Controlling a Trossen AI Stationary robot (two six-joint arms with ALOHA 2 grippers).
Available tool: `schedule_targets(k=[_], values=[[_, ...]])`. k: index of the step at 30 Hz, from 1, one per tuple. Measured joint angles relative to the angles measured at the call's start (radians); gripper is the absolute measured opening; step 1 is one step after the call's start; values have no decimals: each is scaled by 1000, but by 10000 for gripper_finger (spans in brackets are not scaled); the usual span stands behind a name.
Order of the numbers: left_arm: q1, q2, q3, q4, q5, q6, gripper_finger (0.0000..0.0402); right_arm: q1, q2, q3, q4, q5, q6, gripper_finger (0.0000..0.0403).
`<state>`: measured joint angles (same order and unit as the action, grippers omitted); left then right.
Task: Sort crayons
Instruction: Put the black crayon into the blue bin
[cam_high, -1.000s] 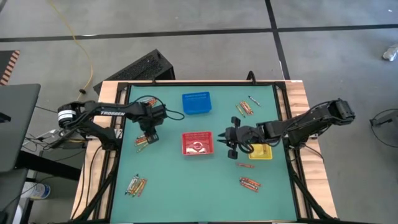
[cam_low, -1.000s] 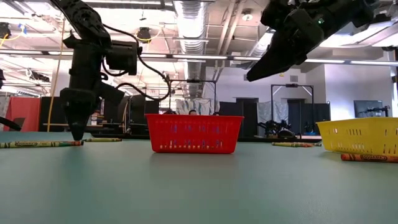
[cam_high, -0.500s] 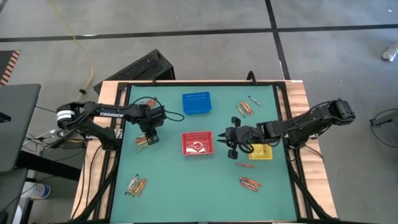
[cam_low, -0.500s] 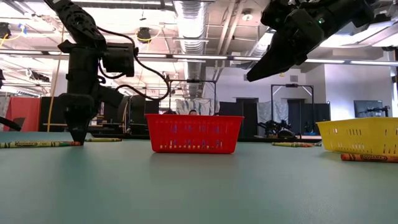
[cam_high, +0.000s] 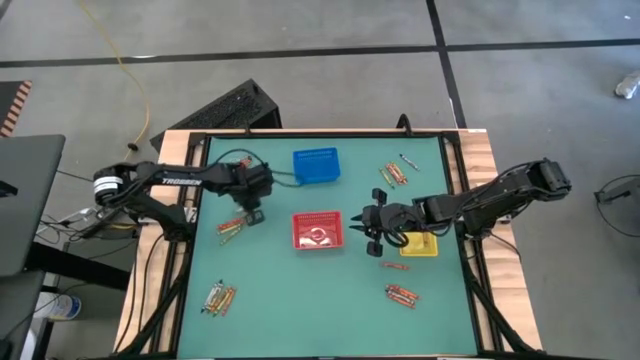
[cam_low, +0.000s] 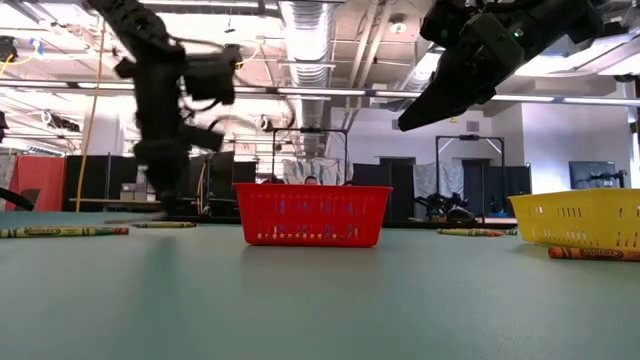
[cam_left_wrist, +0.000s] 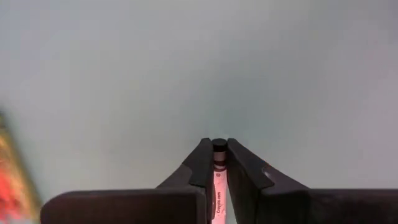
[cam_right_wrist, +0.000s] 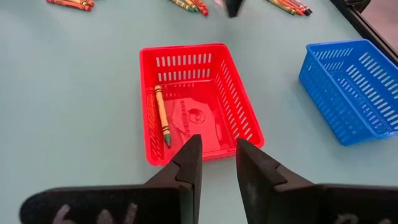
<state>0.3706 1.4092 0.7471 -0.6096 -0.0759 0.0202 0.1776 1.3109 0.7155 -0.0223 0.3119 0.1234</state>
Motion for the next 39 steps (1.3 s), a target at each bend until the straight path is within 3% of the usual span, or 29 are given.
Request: schedule_targets(k=[3,9,14,19,22,27,34,39], values=[[0,2,78,-14,2,46,17,0,0,0,-2,0,1,92],[5,1,234,143,23,169,16,6,0,0,-24,0,6,92],[48,1,307,324,122,236,16,5,0,0,-26,1,-5,92],[121,59,360,399,220,218,16,3,0,0,-25,2,-67,92],[145,169,423,378,284,214,16,-2,0,0,-23,5,-109,92],[154,354,625,257,292,240,16,-18,0,0,-27,7,-133,92],[154,573,911,-51,209,287,16,-45,0,0,-55,6,-135,92],[154,681,1019,-164,193,275,24,-66,0,0,-54,6,-163,92]])
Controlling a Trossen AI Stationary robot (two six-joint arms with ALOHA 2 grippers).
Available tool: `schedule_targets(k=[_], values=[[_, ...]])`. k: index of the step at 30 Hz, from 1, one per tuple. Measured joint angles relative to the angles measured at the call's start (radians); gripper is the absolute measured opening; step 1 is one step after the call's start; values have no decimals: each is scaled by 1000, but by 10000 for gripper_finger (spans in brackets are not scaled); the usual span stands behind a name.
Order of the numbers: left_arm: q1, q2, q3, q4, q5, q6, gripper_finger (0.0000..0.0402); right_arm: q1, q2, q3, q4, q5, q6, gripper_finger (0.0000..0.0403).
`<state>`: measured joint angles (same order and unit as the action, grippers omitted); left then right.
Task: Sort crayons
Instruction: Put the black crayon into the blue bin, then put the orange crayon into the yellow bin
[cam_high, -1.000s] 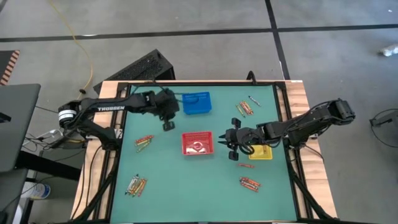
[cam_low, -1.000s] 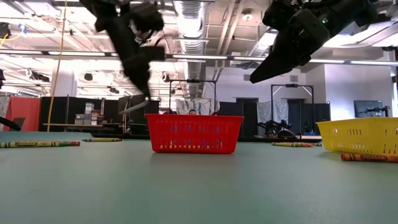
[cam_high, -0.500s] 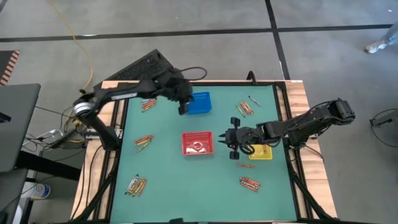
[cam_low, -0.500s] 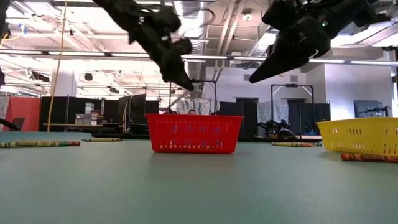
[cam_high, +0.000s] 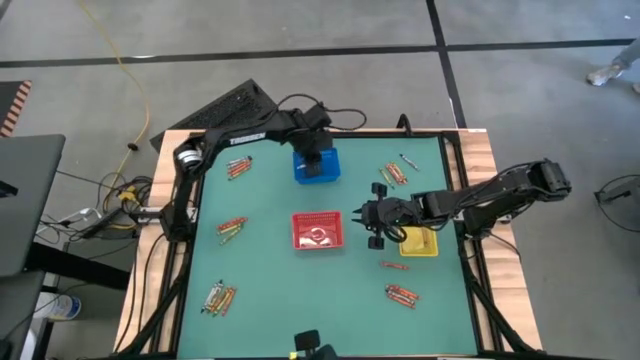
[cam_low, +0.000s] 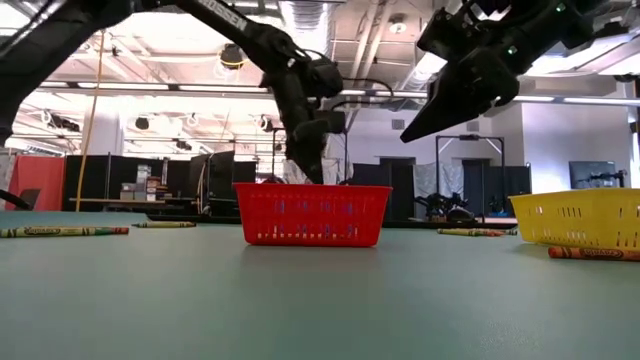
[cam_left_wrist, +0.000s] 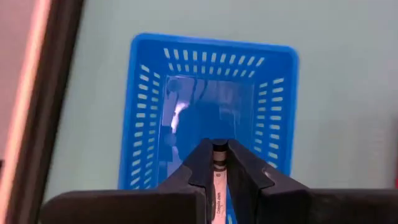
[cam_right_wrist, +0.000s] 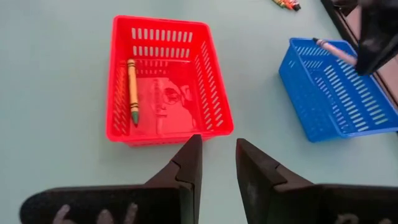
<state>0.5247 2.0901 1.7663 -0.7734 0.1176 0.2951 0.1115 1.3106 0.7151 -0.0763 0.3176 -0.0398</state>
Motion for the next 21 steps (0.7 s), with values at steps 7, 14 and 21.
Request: schedule_targets(k=[7,14,21], values=[[-2,24,22,13,13,41,80,-34,0,0,1,-2,-22,92],[20,-71,22,-95,-27,78,129,-68,0,0,1,-5,-49,92],[108,-256,-13,-324,-25,21,133,-89,0,0,1,-7,-51,92]])
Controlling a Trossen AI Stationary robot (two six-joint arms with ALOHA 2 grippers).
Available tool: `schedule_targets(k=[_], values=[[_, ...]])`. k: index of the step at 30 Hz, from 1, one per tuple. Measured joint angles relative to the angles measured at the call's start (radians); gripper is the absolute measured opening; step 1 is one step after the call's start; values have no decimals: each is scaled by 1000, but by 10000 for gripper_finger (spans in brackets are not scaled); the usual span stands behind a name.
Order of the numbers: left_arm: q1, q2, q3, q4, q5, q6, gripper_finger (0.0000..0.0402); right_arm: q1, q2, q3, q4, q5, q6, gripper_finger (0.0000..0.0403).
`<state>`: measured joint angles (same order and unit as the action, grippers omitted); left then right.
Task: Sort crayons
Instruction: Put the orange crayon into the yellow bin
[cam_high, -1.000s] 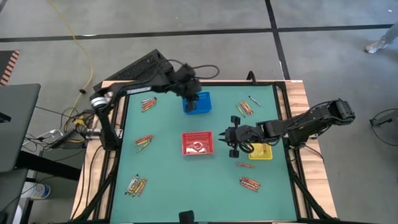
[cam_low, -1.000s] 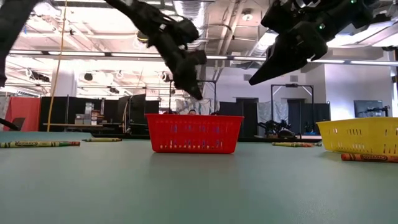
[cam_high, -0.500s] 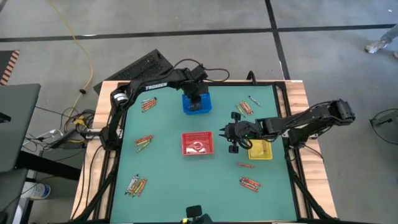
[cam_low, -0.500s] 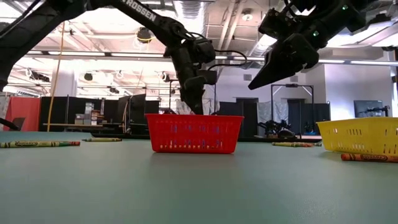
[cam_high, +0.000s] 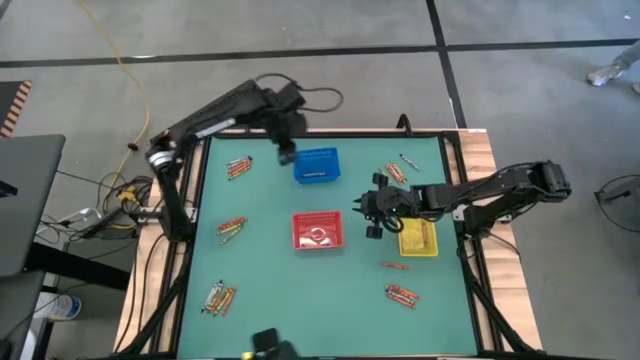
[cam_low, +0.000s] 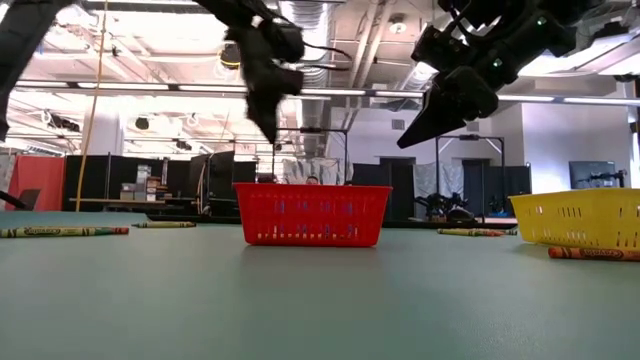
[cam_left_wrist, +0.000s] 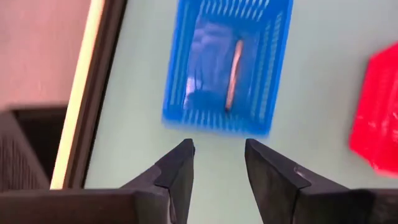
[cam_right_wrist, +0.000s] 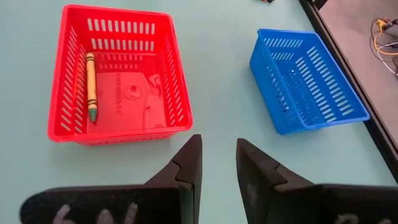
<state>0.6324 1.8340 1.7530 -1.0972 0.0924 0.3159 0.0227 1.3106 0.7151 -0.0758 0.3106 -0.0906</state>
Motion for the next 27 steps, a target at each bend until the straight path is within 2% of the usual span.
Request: schedule_targets(k=[4,9,12,15,21,27], values=[[54,-155,-159,-15,-4,-35,134,1,0,0,0,0,0,92],[112,-351,-487,174,-4,-52,134,1,0,0,2,0,0,92],[144,-419,-658,283,0,-55,134,1,0,0,3,0,-11,92],[179,-439,-785,306,-7,-58,134,1,0,0,5,0,-12,92],[257,-419,-920,414,-110,-71,134,1,0,0,10,0,-12,92],[307,-369,-934,472,-98,-75,129,1,0,0,9,0,-8,92]])
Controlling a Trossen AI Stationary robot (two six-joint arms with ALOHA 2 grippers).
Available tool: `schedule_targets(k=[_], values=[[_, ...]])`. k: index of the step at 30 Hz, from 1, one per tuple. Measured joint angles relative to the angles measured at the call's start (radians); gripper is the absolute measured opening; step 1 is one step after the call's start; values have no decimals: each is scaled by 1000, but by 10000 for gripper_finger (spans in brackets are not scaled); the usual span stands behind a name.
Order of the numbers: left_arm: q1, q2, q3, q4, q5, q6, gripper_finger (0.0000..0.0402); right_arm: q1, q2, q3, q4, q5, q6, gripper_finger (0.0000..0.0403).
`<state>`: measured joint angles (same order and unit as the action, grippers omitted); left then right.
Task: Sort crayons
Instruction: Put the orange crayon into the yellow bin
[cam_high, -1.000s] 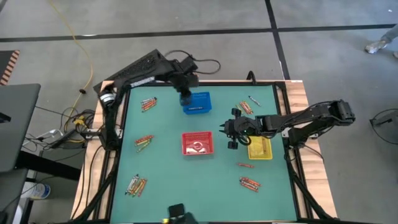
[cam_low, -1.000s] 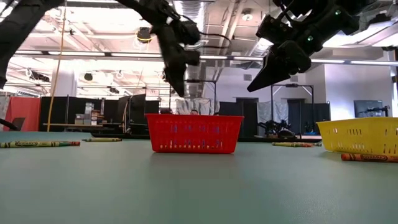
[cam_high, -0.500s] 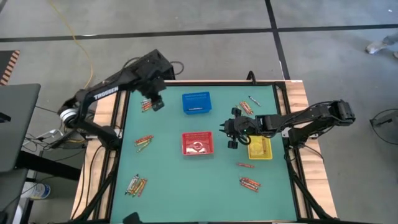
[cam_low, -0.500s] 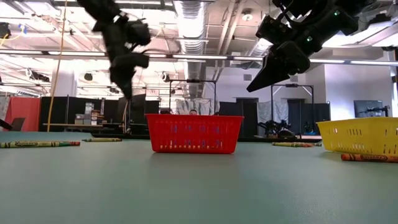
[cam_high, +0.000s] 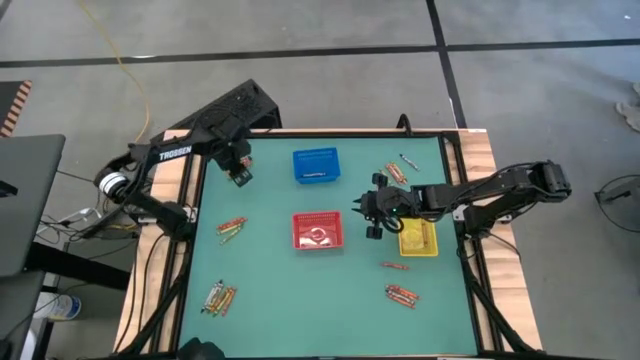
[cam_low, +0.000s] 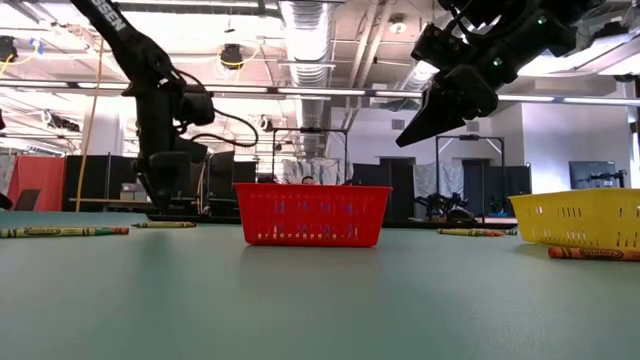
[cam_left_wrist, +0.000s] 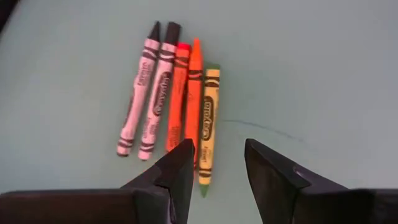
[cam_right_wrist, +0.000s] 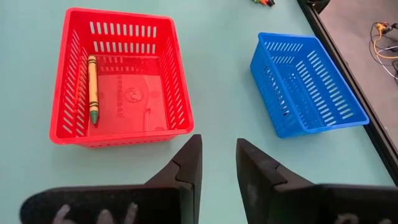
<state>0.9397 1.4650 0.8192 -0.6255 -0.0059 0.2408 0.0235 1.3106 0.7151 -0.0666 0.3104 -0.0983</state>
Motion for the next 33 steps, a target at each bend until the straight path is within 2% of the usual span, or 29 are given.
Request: schedule_targets(k=[11,15,22,29,33], values=[[15,120,6,131,-25,1,101,0,0,0,0,0,3,92],[20,125,5,157,8,8,90,0,0,0,0,0,2,92],[20,125,5,157,1,9,82,-5,0,0,0,0,-9,92],[20,124,70,100,108,0,82,-38,0,0,-1,0,-8,92],[20,124,92,107,16,2,82,-52,0,0,-1,0,-8,92]])
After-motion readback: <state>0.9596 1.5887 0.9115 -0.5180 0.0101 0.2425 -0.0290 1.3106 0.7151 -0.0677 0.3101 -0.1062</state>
